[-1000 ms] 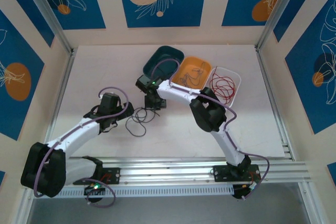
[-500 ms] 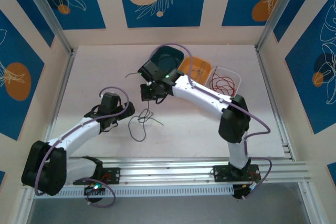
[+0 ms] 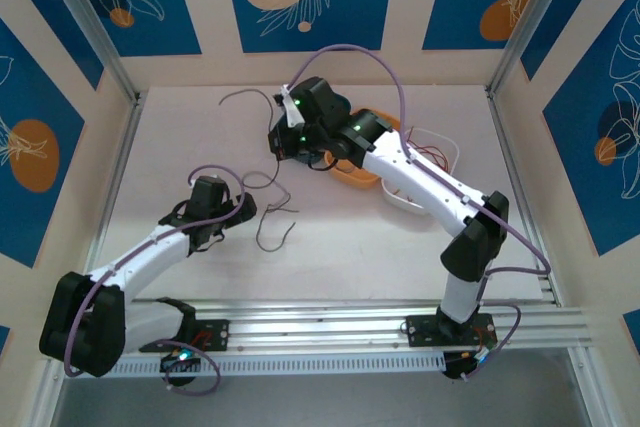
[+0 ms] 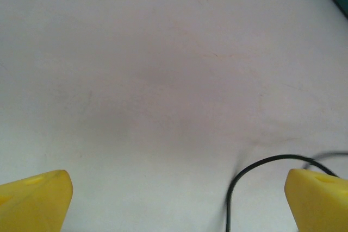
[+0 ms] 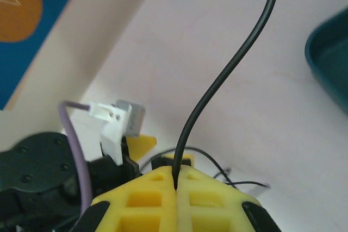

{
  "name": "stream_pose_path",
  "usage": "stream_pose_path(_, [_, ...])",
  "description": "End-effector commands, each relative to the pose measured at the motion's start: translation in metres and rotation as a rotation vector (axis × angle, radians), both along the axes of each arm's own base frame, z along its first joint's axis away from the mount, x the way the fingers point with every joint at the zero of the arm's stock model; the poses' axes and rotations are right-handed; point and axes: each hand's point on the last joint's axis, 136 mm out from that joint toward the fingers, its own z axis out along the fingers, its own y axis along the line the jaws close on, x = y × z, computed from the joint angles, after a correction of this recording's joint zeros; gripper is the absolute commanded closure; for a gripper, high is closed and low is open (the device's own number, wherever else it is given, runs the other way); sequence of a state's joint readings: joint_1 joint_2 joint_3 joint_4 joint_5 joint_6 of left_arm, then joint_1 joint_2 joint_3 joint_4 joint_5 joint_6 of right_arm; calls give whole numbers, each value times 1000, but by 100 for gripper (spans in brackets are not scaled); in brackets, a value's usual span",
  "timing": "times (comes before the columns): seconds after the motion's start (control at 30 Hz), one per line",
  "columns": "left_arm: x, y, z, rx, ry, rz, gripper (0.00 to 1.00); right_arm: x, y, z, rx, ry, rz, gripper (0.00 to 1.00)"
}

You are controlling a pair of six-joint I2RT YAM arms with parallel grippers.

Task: Untangle the cables

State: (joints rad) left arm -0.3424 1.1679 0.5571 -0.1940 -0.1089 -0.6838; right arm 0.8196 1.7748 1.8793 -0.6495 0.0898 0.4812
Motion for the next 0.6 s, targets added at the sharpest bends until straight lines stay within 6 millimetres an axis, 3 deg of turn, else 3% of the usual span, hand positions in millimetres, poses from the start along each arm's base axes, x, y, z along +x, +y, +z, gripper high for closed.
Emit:
stream_pose_path(0.0, [3,5,2,-5,-17,29,0,7,2,60,111,-194,26,100])
stream_pose_path(0.1, [2,5,3,-3,-19,29,0,25,-2,69,91,-258,-19,100])
stream_pose_path(0.23, [1,7,3,5,-18,29,0,58,-12,64,51,-292,-101,100])
stream_pose_path(0.57, [2,2,3,-7,-18,0,0,157,-54,14,-67,-289,-338,100])
